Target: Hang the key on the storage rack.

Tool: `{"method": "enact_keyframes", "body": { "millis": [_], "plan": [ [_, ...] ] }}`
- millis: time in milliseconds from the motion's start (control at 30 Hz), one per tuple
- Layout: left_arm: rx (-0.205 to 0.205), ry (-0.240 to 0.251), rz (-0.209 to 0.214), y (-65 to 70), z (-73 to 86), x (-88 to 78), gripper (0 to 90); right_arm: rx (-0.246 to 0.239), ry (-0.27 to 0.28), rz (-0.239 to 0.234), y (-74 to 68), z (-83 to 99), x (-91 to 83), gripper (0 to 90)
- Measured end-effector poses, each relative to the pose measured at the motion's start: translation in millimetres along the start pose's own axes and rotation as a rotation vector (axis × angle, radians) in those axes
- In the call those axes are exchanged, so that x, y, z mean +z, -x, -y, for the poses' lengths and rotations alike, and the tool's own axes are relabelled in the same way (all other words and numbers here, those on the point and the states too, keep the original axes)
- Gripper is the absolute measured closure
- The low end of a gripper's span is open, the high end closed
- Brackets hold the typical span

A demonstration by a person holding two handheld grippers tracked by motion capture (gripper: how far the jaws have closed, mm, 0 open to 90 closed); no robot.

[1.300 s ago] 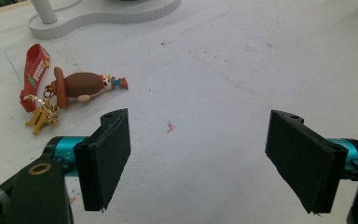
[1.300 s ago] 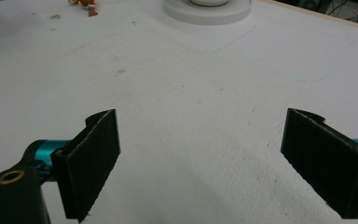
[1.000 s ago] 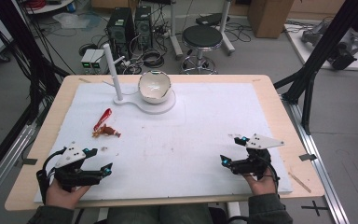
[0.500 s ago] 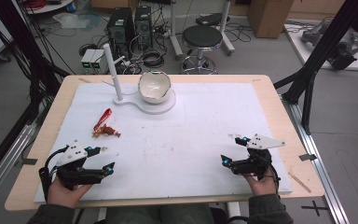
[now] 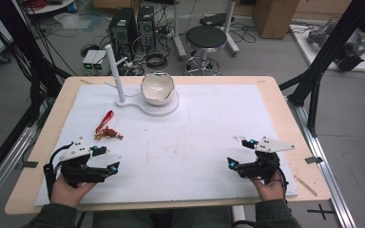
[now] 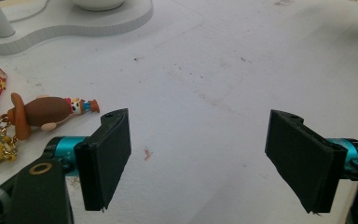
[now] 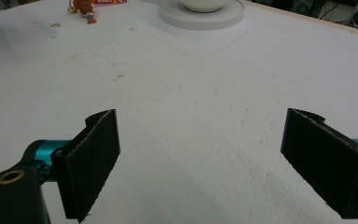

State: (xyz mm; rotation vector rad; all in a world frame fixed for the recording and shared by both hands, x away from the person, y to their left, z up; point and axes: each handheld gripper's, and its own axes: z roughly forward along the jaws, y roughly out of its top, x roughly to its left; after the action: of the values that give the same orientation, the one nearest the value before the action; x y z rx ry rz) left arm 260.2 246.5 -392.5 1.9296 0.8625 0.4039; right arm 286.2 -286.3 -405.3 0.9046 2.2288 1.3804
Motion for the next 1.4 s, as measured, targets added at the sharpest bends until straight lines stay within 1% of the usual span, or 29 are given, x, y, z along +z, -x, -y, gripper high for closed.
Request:
{"method": "enact_keyframes", "body": {
  "millis": [33,67,100,167,200,233,300,333,367,400,433,467,533,600,633,767,800,833,867,933,1000,1100,1133,1167,1200,1233,1300,1367,1400],
  "plan": [
    [-0.015,-0.003,-0.001,-2.3,-1.1,0.2,24.1,-0.003,-0.002,-0.005,-0.7,0.1,0.4,10.6],
    [-0.015,-0.003,-0.001,-2.3,-1.1,0.2,25.9,-0.009,-0.007,-0.008,-1.3,0.6,0.7,10.6],
    [-0.03,-0.016,0.005,-7.3,-2.9,2.1,25.9,-0.012,-0.01,-0.007,-1.8,1.3,0.8,10.6],
    [-0.034,-0.02,0.003,-9.0,-3.7,2.9,25.6,-0.017,-0.018,-0.006,-2.0,2.6,0.5,10.6],
    [-0.053,-0.021,0.018,-15.6,-5.9,4.7,25.5,-0.015,-0.02,-0.006,-1.5,3.5,-0.1,10.6],
    [-0.053,-0.021,0.018,-15.6,-5.9,4.7,25.6,-0.015,-0.02,-0.006,-1.5,3.5,-0.1,10.6],
    [-0.083,-0.012,0.02,-24.7,-8.5,4.8,25.6,-0.011,-0.018,0.003,0.6,4.7,-2.0,10.6],
    [-0.083,-0.012,0.023,-28.1,-9.6,4.2,26.1,-0.005,-0.018,0.005,1.1,4.8,-2.3,10.6],
    [-0.083,-0.012,0.023,-28.1,-9.6,4.2,27.0,-0.005,-0.018,0.005,1.1,4.8,-2.3,10.6],
    [-0.072,-0.011,0.001,-31.5,-13.3,2.7,27.1,0.002,-0.019,0.008,2.4,4.8,-2.0,10.6],
    [-0.072,-0.011,0.001,-31.5,-13.3,2.7,27.4,0.002,-0.019,0.008,2.4,4.8,-2.0,10.6],
    [-0.061,-0.009,-0.002,-32.5,-15.0,1.8,27.4,0.0,-0.019,0.006,2.8,4.7,-1.1,10.6],
    [-0.044,0.001,-0.023,-34.2,-17.4,0.0,28.8,-0.007,-0.026,-0.001,1.9,4.3,1.4,10.6],
    [-0.031,-0.001,-0.036,-36.0,-19.4,-1.1,28.8,-0.014,-0.028,-0.003,1.7,3.9,2.1,10.6],
    [-0.019,-0.005,-0.051,-36.6,-22.6,-2.4,28.8,-0.012,-0.027,-0.005,0.7,2.8,2.8,10.6],
    [0.003,-0.002,-0.059,-37.8,-28.5,-5.5,29.6,-0.016,-0.028,-0.01,0.0,1.8,3.8,10.6],
    [0.011,-0.015,-0.063,-39.1,-34.1,-6.9,30.5,-0.015,-0.029,-0.013,-0.4,1.5,4.5,10.6],
    [0.011,-0.015,-0.063,-39.1,-34.1,-6.9,31.1,-0.015,-0.028,-0.015,-0.5,1.3,4.6,10.6],
    [0.021,-0.03,-0.065,-40.5,-37.0,-8.0,31.4,-0.025,-0.022,-0.012,0.2,1.1,4.8,10.6],
    [0.019,-0.058,-0.07,-42.7,-42.6,-9.3,32.9,-0.021,-0.023,-0.014,-0.2,0.7,4.6,10.6],
    [0.04,-0.095,-0.07,-47.5,-52.6,-11.4,32.8,-0.021,-0.024,-0.016,-0.3,0.6,4.7,10.6],
    [0.05,-0.108,-0.072,-50.8,-58.2,-12.8,32.8,-0.018,-0.021,-0.018,-0.2,0.4,4.9,10.6],
    [0.07,-0.123,-0.077,-54.1,-63.5,-13.5,32.8,-0.019,-0.023,-0.016,0.0,0.5,4.7,10.6],
    [0.07,-0.123,-0.077,-54.1,-63.5,-13.5,32.8,-0.018,-0.024,-0.017,0.0,0.5,4.7,10.6],
    [0.077,-0.118,-0.08,-57.3,-67.6,-13.0,32.8,-0.016,-0.025,-0.017,0.0,0.6,4.8,10.6],
    [0.083,-0.122,-0.089,-59.1,-69.4,-12.5,32.8,-0.018,-0.025,-0.016,0.1,0.8,4.9,10.6],
    [0.086,-0.126,-0.092,-60.7,-70.7,-11.8,32.8,-0.02,-0.027,-0.015,0.3,1.0,4.9,10.6],
    [0.093,-0.136,-0.095,-65.6,-74.3,-9.7,32.8,-0.019,-0.026,-0.015,0.4,1.1,5.0,10.6],
    [0.086,-0.14,-0.094,-69.8,-77.1,-7.3,32.6,-0.02,-0.026,-0.014,0.4,1.1,4.9,10.6]
  ]
}}
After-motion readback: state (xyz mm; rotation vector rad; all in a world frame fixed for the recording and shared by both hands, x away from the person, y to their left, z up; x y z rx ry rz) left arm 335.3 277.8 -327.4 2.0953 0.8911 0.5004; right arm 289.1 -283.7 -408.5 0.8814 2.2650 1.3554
